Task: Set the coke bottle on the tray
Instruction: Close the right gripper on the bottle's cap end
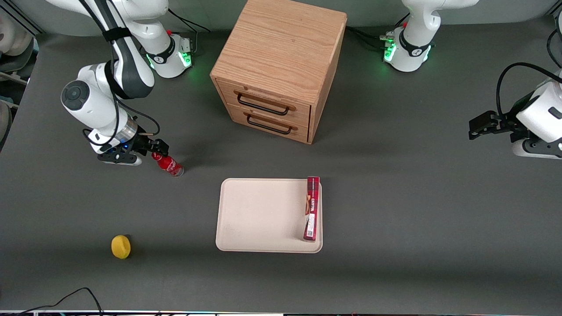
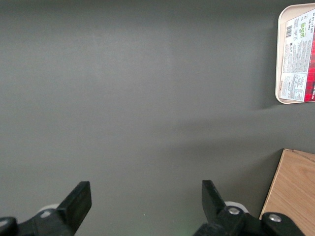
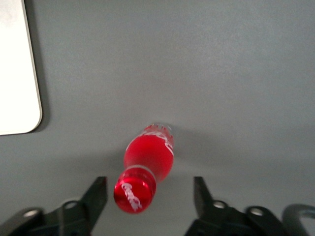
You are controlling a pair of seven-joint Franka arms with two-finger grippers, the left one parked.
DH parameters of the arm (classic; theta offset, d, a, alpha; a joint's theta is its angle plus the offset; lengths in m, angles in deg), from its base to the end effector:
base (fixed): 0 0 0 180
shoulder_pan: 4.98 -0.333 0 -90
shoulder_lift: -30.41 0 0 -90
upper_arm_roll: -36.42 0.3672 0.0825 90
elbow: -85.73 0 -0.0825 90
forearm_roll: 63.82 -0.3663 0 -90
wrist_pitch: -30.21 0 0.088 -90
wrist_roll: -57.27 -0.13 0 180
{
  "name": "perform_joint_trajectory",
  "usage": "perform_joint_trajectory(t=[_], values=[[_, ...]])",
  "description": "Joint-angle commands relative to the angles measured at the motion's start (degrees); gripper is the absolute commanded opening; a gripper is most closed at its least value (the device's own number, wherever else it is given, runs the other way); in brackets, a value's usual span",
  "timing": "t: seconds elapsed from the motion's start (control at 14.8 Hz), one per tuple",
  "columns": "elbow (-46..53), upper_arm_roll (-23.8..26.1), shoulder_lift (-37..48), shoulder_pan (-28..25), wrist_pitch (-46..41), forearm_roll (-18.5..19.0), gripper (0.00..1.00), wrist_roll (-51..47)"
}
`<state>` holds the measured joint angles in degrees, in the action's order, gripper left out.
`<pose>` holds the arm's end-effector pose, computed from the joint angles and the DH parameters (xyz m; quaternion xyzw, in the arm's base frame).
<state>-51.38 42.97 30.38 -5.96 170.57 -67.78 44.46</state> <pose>0.4832 0.0649 0.3629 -0.9968 0.0720 -0.0236 0.0274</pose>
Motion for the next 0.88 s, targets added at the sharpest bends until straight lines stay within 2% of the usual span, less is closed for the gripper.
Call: perform_joint_trajectory(t=[0.0, 0.34, 0.41, 0.61, 0.81], values=[[-0.3, 0.0, -0.8, -0.2, 1.8, 0.0, 0.0, 0.6], [0.2, 0.0, 0.4, -0.2, 0.7, 0.0, 0.0, 0.6], [1.0, 0.0, 1.8, -0.2, -1.8, 0.0, 0.0, 0.6], [10.2, -0.7, 5.9, 0.1, -18.3, 0.0, 0.0, 1.4], [26.8, -0.8, 5.1, 0.2, -37.7, 1.0, 0.0, 1.5]])
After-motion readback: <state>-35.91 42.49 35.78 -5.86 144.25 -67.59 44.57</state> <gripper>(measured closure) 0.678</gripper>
